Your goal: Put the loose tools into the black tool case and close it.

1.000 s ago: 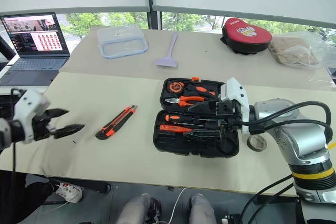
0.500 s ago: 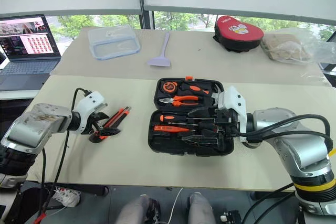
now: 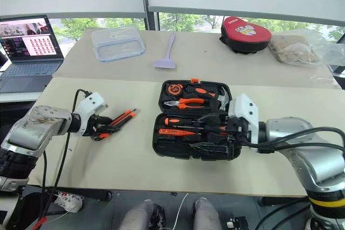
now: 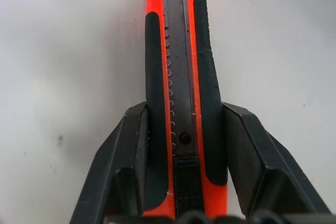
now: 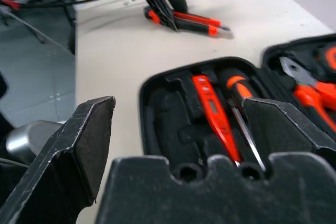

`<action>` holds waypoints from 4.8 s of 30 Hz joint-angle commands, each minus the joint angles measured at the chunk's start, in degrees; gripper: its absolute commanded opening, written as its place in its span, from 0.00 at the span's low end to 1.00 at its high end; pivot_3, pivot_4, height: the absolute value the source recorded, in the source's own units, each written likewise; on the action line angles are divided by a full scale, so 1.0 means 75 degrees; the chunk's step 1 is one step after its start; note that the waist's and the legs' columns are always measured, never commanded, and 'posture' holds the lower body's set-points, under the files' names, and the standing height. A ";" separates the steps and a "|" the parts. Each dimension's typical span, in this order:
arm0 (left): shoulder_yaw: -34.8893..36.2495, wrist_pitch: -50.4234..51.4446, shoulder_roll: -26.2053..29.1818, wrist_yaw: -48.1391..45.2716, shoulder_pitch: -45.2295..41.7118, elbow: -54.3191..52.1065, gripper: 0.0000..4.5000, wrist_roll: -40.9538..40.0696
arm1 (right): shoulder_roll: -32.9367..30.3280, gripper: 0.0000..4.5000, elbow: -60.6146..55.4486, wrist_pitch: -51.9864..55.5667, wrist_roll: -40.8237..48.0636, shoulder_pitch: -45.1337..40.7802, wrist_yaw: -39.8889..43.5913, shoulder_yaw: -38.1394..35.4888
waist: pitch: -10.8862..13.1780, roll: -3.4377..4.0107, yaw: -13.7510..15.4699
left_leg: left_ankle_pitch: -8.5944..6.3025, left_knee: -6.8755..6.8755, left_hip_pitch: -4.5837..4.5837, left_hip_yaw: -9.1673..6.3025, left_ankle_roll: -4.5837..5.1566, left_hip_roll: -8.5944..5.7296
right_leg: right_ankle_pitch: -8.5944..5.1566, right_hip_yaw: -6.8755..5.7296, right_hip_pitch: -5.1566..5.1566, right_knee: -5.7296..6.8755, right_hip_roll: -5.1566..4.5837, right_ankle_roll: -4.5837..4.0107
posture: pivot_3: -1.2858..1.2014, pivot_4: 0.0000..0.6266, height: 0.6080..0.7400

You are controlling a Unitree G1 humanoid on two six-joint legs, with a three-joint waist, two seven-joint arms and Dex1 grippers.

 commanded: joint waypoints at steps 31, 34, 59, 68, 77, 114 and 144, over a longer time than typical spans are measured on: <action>-0.4830 -0.0888 -0.2923 -0.3003 -0.3185 0.0866 0.36 0.2465 | 0.0222 1.00 -0.1421 0.0042 0.0268 0.2357 -0.1580 -0.2004 | 0.0004 -0.0009 0.0047 | -0.0008 0.0024 0.0010 -0.0015 0.0030 -0.0007 | 0.0006 0.0020 0.0027 -0.0010 0.0011 0.0022 | 0.52 0.24 0.93; -0.4841 -0.0490 -0.3081 -0.2897 -0.3183 0.0954 0.36 0.2457 | 0.0256 1.00 -0.1376 -0.0027 0.0189 0.2320 -0.1584 -0.1929 | 0.0002 -0.0007 0.0043 | -0.0008 0.0024 0.0013 -0.0015 0.0030 -0.0006 | 0.0006 0.0021 0.0028 -0.0009 0.0011 0.0021 | 0.52 0.24 0.93; -0.3552 -0.1029 -0.2694 -0.3200 -0.3426 0.1100 0.08 0.1737 | 0.0233 1.00 -0.1079 -0.0224 0.0093 0.2229 -0.1452 -0.1637 | 0.0001 -0.0007 0.0055 | -0.0010 0.0032 -0.0009 -0.0017 0.0037 -0.0010 | 0.0006 0.0018 0.0016 -0.0009 0.0007 0.0022 | 0.52 0.24 0.93; -0.4514 -0.2400 -0.2168 -0.3610 -0.3129 0.1035 0.01 0.2710 | 0.0221 1.00 -0.1063 -0.0136 0.0175 0.2218 -0.1476 -0.1682 | 0.0001 -0.0007 0.0040 | -0.0010 0.0031 -0.0007 -0.0014 0.0037 -0.0010 | 0.0005 0.0017 0.0016 -0.0008 0.0010 0.0022 | 0.52 0.24 0.93; -0.4633 -0.2850 -0.2596 -0.3262 -0.2756 0.1353 0.01 0.3295 | 0.0215 1.00 -0.1141 -0.0034 0.0280 0.2268 -0.1552 -0.1740 | -0.0008 0.0000 0.0042 | -0.0015 0.0031 0.0029 -0.0021 0.0045 -0.0009 | 0.0005 0.0017 0.0057 -0.0015 0.0006 0.0022 | 0.52 0.24 0.93; -0.3598 -0.4208 -0.3691 -0.3278 -0.3008 0.2106 0.01 0.3064 | 0.0126 1.00 -0.1192 -0.0137 -0.0025 0.3179 -0.1687 -0.2520 | -0.0013 0.0005 0.0166 | -0.0039 0.0039 0.0035 -0.0031 0.0085 -0.0011 | 0.0012 0.0006 0.0092 -0.0047 -0.0010 0.0035 | 0.52 0.24 0.93; 0.0617 0.0176 -0.0063 -0.2469 0.0014 -0.2807 1.00 -0.2131 | -0.0995 0.89 0.4009 -0.1895 -0.2648 0.1871 0.0571 -0.0737 | -0.0006 0.0021 0.0019 | -0.0021 0.0024 0.0067 -0.0033 0.0049 -0.0011 | -0.0006 0.0019 0.0113 -0.0040 -0.0001 0.0043 | 0.52 0.24 0.93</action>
